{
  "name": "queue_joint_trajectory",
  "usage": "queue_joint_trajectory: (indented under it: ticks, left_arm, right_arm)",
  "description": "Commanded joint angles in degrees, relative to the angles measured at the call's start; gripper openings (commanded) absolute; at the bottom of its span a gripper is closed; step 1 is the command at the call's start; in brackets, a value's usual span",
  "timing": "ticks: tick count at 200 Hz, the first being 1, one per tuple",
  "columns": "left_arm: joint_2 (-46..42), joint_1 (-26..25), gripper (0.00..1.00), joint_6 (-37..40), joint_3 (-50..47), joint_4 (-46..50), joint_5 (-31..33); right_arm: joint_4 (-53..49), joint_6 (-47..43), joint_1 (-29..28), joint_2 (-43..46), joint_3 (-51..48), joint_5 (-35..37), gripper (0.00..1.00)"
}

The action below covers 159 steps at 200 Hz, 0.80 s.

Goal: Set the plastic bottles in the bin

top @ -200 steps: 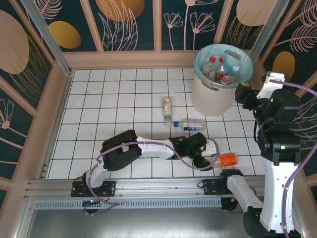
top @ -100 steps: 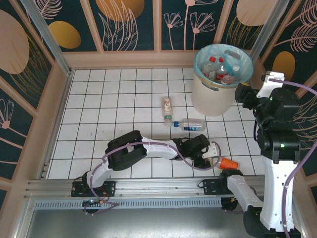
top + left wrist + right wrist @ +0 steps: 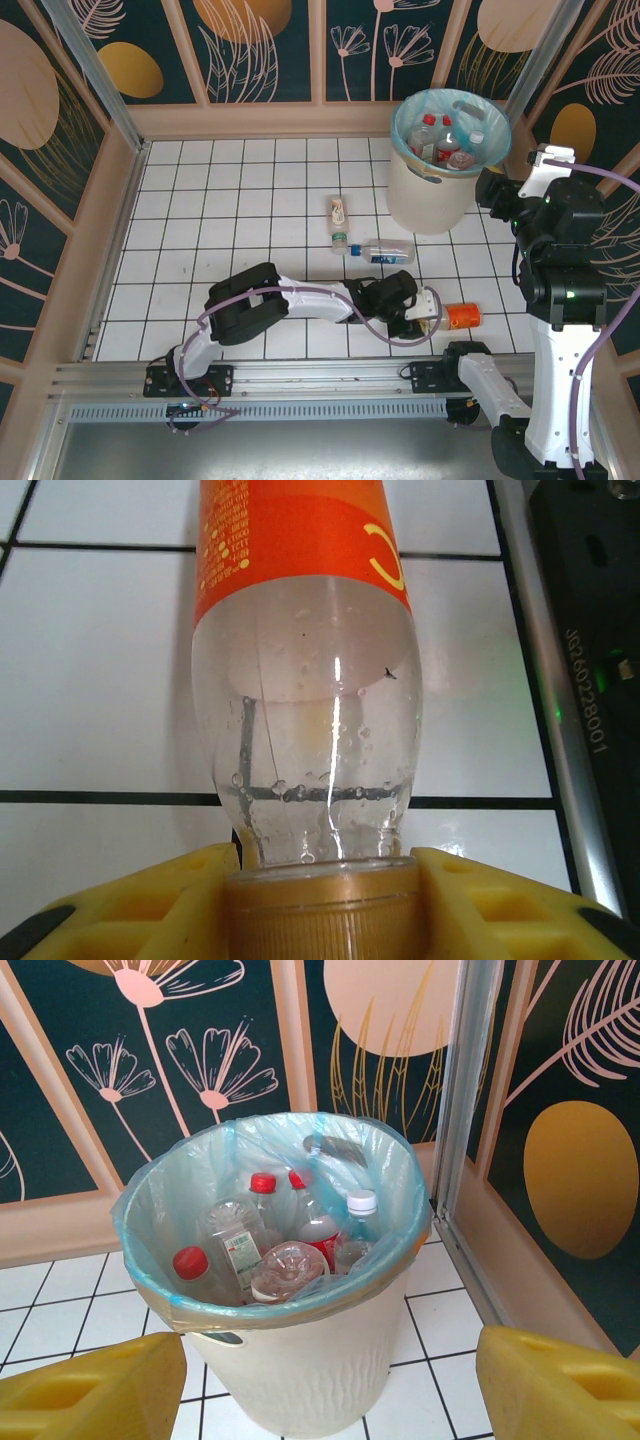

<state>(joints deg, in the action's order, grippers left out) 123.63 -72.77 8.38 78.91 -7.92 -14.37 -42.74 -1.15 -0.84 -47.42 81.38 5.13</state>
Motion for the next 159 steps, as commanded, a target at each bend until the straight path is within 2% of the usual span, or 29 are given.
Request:
queue_joint_trajectory:
  ticks: [1, 26, 52, 57, 87, 98, 114, 159]
  left_arm:
    - [-4.09, -0.17, 0.44, 1.69, -2.44, -4.52, -0.75]
    - [-5.53, -0.16, 0.3, 1.6, -4.35, -7.32, -0.74]
    - [-7.31, -0.15, 0.28, 0.74, -6.01, -9.48, 0.15]
    - [-8.03, -0.17, 0.24, 0.66, -6.82, -10.34, 0.29]
    - [-15.79, -0.13, 0.2, -0.84, -13.6, -15.17, 3.4]
    - [-19.0, -0.09, 0.0, -1.45, -15.56, -15.77, 5.05]
    - [-23.62, 0.0, 0.0, -3.08, -18.66, -16.82, 9.07]
    - [-39.23, 0.11, 0.0, -7.39, -29.24, -26.31, 22.76]
  right_arm:
    - [1.08, 0.42, -0.35, -0.18, 1.24, 0.87, 0.77]
    - [0.95, 0.55, -0.37, -0.38, 1.4, 0.98, 0.77]
    - [1.08, 1.15, -0.32, -0.52, 1.74, 0.45, 0.77]
    - [1.04, 1.23, -0.3, -0.65, 1.84, 0.17, 0.77]
    - [0.87, 2.39, -0.36, -1.83, 3.83, -1.79, 0.76]
    - [1.37, 3.37, -0.37, -2.07, 4.92, -2.89, 0.75]
    - [4.47, 5.25, -0.33, -1.24, 5.5, -4.02, 0.75]
    - [17.51, 11.41, -0.34, 2.12, 2.77, -15.87, 0.75]
